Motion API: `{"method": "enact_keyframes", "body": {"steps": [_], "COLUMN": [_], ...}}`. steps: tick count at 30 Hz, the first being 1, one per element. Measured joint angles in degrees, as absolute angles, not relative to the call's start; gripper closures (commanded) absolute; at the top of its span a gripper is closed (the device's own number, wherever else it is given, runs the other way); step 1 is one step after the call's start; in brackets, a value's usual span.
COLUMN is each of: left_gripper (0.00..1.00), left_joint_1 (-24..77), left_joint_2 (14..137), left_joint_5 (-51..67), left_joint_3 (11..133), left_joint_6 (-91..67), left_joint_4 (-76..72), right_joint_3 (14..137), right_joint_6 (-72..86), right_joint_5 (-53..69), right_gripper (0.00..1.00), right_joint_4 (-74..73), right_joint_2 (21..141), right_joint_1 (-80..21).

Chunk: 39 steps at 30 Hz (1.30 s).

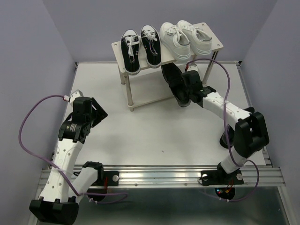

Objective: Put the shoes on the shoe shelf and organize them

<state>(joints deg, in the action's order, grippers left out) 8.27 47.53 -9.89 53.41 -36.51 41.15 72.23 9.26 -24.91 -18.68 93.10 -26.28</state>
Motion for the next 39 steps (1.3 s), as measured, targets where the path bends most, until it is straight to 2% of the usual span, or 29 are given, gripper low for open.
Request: {"method": "enact_keyframes", "body": {"steps": [17, 19, 22, 24, 29, 35, 39], "left_gripper": [0.24, 0.24, 0.24, 0.24, 0.24, 0.24, 0.24], "left_joint_1": [8.3, 8.3, 8.3, 8.3, 8.3, 8.3, 8.3], "left_joint_2": [46.2, 46.2, 46.2, 46.2, 46.3, 46.3, 46.3], "left_joint_5": [-10.6, -10.6, -10.8, -10.8, -10.8, -10.8, -10.8], "left_joint_3": [53.8, 54.0, 54.5, 54.5, 54.5, 54.5, 54.5], "left_joint_6": [-37.3, -37.4, -37.4, -37.4, -37.4, -37.4, -37.4], "left_joint_4": [43.1, 43.2, 43.2, 43.2, 43.1, 43.1, 43.1], "right_joint_3": [72.6, 72.6, 72.6, 72.7, 73.3, 73.0, 71.4], "right_joint_6": [10.4, 10.5, 11.0, 11.9, 12.1, 12.5, 12.5], "right_joint_5": [-24.8, -24.9, -24.8, -24.9, -24.9, -24.1, -22.5], "right_gripper": [0.98, 0.89, 0.64, 0.54, 0.51, 0.36, 0.34], "right_joint_4": [-13.2, -13.2, -13.1, -11.7, -8.3, -8.3, -8.6], "right_joint_2": [98.3, 98.6, 99.0, 99.0, 98.3, 94.1, 89.4], "right_joint_1": [-25.5, -25.4, -25.1, -25.1, -25.0, -24.8, -24.8]}}
